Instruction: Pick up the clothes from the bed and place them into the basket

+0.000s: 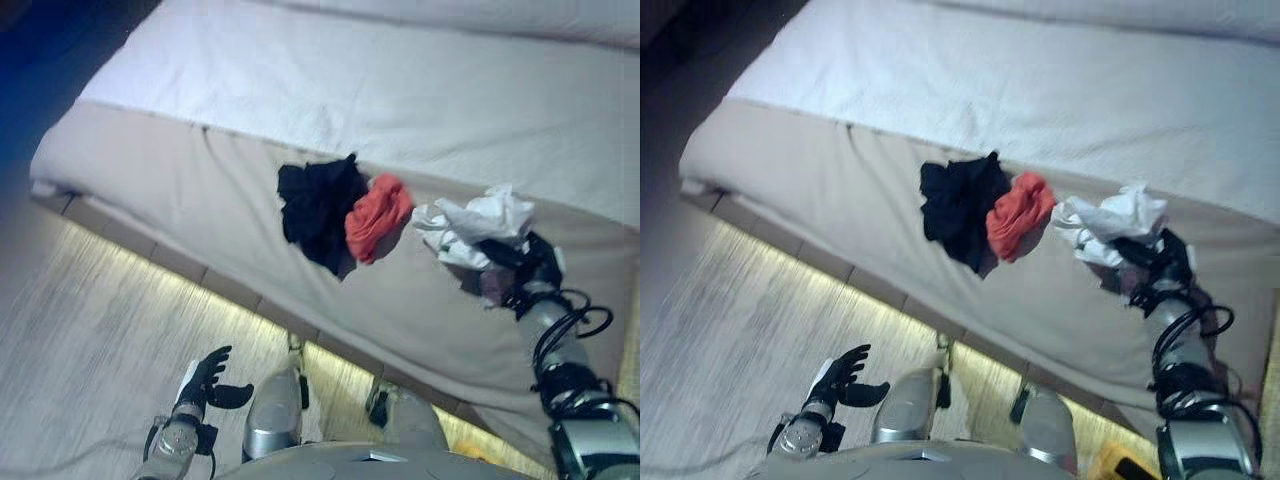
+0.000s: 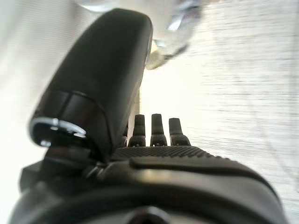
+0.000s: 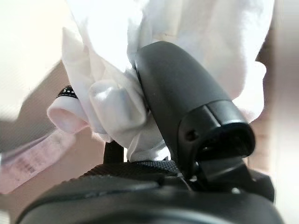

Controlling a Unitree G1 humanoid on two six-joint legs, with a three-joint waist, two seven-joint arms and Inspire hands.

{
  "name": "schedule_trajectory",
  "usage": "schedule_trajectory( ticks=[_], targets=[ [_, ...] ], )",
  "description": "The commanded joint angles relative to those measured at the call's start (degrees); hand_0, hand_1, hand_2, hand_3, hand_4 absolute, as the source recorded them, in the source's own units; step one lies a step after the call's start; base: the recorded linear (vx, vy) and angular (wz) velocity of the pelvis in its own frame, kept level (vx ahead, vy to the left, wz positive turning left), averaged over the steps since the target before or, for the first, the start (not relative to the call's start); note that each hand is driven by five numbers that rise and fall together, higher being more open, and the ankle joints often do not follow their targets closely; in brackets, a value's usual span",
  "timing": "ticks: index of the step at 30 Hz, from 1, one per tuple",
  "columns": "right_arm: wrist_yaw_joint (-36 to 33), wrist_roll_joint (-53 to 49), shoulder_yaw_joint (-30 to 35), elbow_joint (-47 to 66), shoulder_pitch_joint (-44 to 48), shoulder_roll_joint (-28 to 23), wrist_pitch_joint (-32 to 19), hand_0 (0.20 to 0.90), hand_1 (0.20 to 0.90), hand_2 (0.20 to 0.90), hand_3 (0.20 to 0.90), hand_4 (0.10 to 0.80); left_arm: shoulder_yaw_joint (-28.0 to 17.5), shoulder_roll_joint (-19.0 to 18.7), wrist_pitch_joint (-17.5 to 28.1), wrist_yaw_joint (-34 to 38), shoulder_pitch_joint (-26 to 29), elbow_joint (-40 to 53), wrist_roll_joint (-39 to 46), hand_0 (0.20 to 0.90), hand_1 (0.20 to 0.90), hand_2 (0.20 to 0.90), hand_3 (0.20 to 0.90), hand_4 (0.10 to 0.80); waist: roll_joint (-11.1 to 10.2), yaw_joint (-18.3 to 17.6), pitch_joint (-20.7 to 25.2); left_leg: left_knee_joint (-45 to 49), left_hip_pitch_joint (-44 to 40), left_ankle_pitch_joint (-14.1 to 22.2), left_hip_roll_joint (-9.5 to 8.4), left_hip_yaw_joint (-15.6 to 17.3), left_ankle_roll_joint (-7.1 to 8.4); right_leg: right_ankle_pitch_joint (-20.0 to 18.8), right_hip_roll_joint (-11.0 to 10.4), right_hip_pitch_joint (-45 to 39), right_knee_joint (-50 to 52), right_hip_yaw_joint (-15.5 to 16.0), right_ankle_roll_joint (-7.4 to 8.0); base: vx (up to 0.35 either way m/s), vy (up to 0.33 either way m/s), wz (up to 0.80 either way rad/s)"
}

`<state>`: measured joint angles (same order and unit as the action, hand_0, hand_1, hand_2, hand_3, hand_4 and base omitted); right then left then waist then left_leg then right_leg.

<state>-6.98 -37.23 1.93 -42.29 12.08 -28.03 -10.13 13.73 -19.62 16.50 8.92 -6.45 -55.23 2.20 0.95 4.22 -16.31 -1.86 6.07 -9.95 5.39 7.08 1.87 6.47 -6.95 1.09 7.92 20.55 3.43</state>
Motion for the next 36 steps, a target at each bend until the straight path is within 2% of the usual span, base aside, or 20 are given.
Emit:
schedule_trajectory(
  ticks=[1,3,4,6,8,9,13,15,17,19,20,24,26,28,29,31,32,34,35,36],
  targets=[
    [-1.48,-3.36,4.33,9.43,-3.45,1.38,-8.93,0.3,0.3,0.3,0.2,0.1,-2.05,1.18,1.58,3.3,-1.02,-2.25,-2.4,0.9,0.9,0.9,0.9,0.8,-2.09,-1.87,4.67,4.31,-3.91,8.14,0.39,3.23,2.67,-5.93,1.86,-0.59,-4.68,-5.89,0.0,0.065,0.147,-0.12],
    [-3.48,-4.86,4.11,11.23,-5.26,3.49,-9.35,0.3,0.3,0.3,0.2,0.1,-2.37,2.55,1.82,3.62,-1.54,-2.83,-2.18,0.9,0.9,0.9,0.9,0.8,-3.12,-1.82,5.33,8.37,-3.73,10.4,-0.75,-0.26,2.4,-6.46,1.38,-1.41,-5.35,-7.6,-0.34,0.035,0.181,-0.46],
    [-4.79,-5.49,3.09,11.62,-6.27,6.12,-9.8,0.3,0.3,0.3,0.2,0.1,-2.34,4.13,1.76,4.56,-1.99,-3.27,-1.24,0.9,0.9,0.9,0.9,0.8,-3.83,-0.83,5.64,13.73,-2.41,10.85,-2.75,-8.3,1.83,-6.99,1.18,-2.29,-5.67,-10.83,-0.44,0.042,0.247,-0.93],
    [-6.06,-6.14,1.18,11.58,-6.94,8.1,-9.66,0.3,0.3,0.3,0.2,0.1,-2.09,5.47,1.63,5.77,-2.37,-3.34,0.33,0.9,0.9,0.9,0.9,0.8,-4.14,0.46,6.22,14.78,-2.37,11.49,-6.37,-17.62,-0.39,-7.52,1.22,-2.55,-5.56,-15.78,-0.17,0.029,0.226,-1.4],
    [-8.51,-5.78,0.02,10.86,-7.23,9.75,-9.96,0.3,0.3,0.3,0.2,0.1,-1.75,6.09,1.71,6.32,-2.11,-3.2,0.87,0.9,0.9,0.9,0.9,0.8,-3.86,1.2,6.57,14.02,-4.05,13.96,-8.49,-21.81,-1.86,-7.46,1.32,-2.77,-5.19,-19.61,0.26,-0.049,0.195,-1.81],
    [-9.77,-5.26,-0.26,10.27,-7.42,10.51,-9.98,0.3,0.3,0.3,0.2,0.1,-1.57,5.98,1.8,6.1,-1.45,-3.2,0.71,0.9,0.9,0.9,0.9,0.8,-3.71,0.71,7.14,12.44,-5.32,15.43,-9.3,-21.55,-2.47,-7.82,0.92,-2.36,-5.06,-20.98,0.82,-0.121,0.24,-1.77],
    [-13.59,-6.98,1.38,8.46,-10.47,12.65,-11.4,0.3,0.3,0.3,0.2,0.1,0.05,4.22,0.32,4.4,1.45,-2.87,-1.5,0.9,0.9,0.9,0.9,0.8,-2.28,-2.37,8.04,6.86,-9.12,16.16,-8.39,-17.09,-3.38,-9.5,-1.12,-0.16,-3.77,-22.31,3.86,-0.155,0.257,-0.86],
    [-14.0,-6.45,3.0,6.77,-13.29,13.5,-12.94,0.3,0.3,0.3,0.2,0.1,1.04,2.45,-1.54,3.55,3.96,-3.44,0.32,0.9,0.9,0.9,0.9,0.8,-2.53,-4.51,7.8,5.23,-10.16,16.93,-9.71,-15.89,-4.35,-15.21,-4.33,2.97,-4.4,-23.61,6.56,-0.166,0.217,-0.45],
    [-13.84,-5.49,4.18,5.1,-13.94,13.1,-12.18,0.3,0.3,0.3,0.2,0.1,1.44,1.46,-2.42,3.39,4.51,-4.1,0.77,0.9,0.9,0.9,0.9,0.8,-2.54,-4.68,7.43,3.88,-11.46,17.13,-10.01,-13.45,-4.27,-18.46,-7.27,5.33,-4.26,-18.55,7.59,-0.2,0.186,-0.57],
    [-14.2,-6.12,4.38,3.61,-12.98,12.61,-10.87,0.3,0.3,0.3,0.2,0.1,0.7,1.38,-3.22,3.83,3.67,-4.54,-0.15,0.9,0.9,0.9,0.9,0.8,-2.24,-3.37,7.53,2.27,-12.46,16.59,-9.62,-9.67,-3.74,-19.7,-8.22,6.1,-2.93,-11.06,7.87,-0.227,0.123,-1.05],
    [-14.37,-6.38,4.4,3.36,-12.78,12.53,-10.42,0.3,0.3,0.3,0.2,0.1,0.5,1.34,-3.27,3.69,3.42,-4.55,-0.83,0.9,0.9,0.9,0.9,0.8,-2.16,-3.05,7.57,2.02,-12.63,16.48,-9.54,-8.96,-3.66,-19.95,-8.34,6.39,-2.33,-9.87,7.94,-0.291,0.11,-1.23],
    [-12.79,-6.0,2.43,-2.97,-8.72,11.96,-9.11,0.3,0.3,0.3,0.2,0.1,0.19,0.56,-3.19,4.06,3.56,-6.66,0.37,0.9,0.9,0.9,0.9,0.8,0.3,1.39,9.37,1.65,-10.32,14.25,-6.87,-0.17,-4.77,-12.91,-8.65,2.63,9.61,-0.66,4.68,-0.364,0.084,-1.4],
    [-13.54,-5.22,0.83,-5.94,-6.95,12.66,-9.04,0.3,0.3,0.3,0.2,0.1,0.13,0.73,-3.31,4.49,4.71,-7.9,2.44,0.9,0.9,0.9,0.9,0.8,1.11,3.93,11.24,0.88,-8.89,14.32,-5.71,3.56,-5.5,-9.24,-10.27,-2.18,13.83,3.66,4.57,-0.274,0.01,-1.24],
    [-14.65,-4.26,0.42,-7.12,-5.94,13.5,-9.4,0.3,0.3,0.3,0.2,0.1,0.08,0.75,-3.24,4.33,5.33,-8.01,2.72,0.9,0.9,0.9,0.9,0.8,0.57,5.43,11.44,1.05,-7.85,13.23,-5.51,6.63,-5.74,-8.76,-10.8,-4.8,12.88,6.15,4.35,-0.253,-0.084,-1.0],
    [-15.32,-4.26,0.04,-7.65,-5.45,13.94,-9.46,0.3,0.3,0.3,0.2,0.1,0.23,0.86,-3.04,4.44,5.56,-7.88,2.51,0.9,0.9,0.9,0.9,0.8,0.09,6.16,11.75,1.05,-7.17,12.82,-5.46,7.74,-5.76,-8.01,-10.12,-6.58,11.43,6.94,4.62,-0.264,-0.228,-1.27],
    [-15.07,-3.52,-1.39,-10.03,-3.71,15.18,-9.79,0.3,0.3,0.3,0.2,0.1,0.81,1.34,-2.98,5.67,6.23,-7.77,3.78,0.9,0.9,0.9,0.9,0.8,-1.9,7.56,11.84,2.04,-5.17,12.46,-4.72,9.37,-3.7,-3.54,-5.7,-10.83,0.89,7.49,4.85,-0.185,-0.323,-0.87],
    [-15.62,-3.35,-1.91,-10.41,-3.23,15.39,-9.51,0.3,0.3,0.3,0.2,0.1,0.63,1.7,-3.13,6.03,6.39,-7.52,3.54,0.9,0.9,0.9,0.9,0.8,-2.55,7.72,11.69,3.03,-4.22,11.83,-3.81,9.85,-2.5,-3.17,-3.45,-11.72,-4.47,6.71,4.18,-0.229,-0.303,-0.82],
    [-16.4,-5.2,-2.74,-10.61,-2.89,15.23,-8.55,0.3,0.3,0.3,0.2,0.1,0.42,2.5,-2.07,6.44,6.55,-6.94,4.23,0.9,0.9,0.9,0.9,0.8,-3.66,7.56,11.28,5.95,-1.85,10.43,-2.19,10.66,-1.74,-4.74,-1.8,-11.01,-8.55,5.88,2.68,-0.202,-0.204,-1.19],
    [-16.88,-5.25,-2.96,-10.42,-2.92,15.16,-8.4,0.3,0.3,0.3,0.2,0.1,0.52,2.74,-1.79,6.35,6.64,-6.68,4.67,0.9,0.9,0.9,0.9,0.8,-3.99,7.53,11.1,7.17,-0.95,10.5,-1.78,10.11,-1.37,-4.87,-1.46,-10.88,-8.94,5.32,2.34,-0.114,-0.12,-0.93],
    [-16.68,-4.82,-3.66,-11.45,-2.66,14.52,-7.93,0.3,0.3,0.3,0.2,0.1,-0.09,3.21,-0.86,5.66,6.22,-6.91,4.23,0.9,0.9,0.9,0.9,0.8,-4.8,8.19,10.46,10.71,0.47,11.9,-2.3,3.14,-0.96,-5.58,-1.6,-9.24,-8.78,2.46,1.51,-0.081,-0.08,-0.52]
  ],
)
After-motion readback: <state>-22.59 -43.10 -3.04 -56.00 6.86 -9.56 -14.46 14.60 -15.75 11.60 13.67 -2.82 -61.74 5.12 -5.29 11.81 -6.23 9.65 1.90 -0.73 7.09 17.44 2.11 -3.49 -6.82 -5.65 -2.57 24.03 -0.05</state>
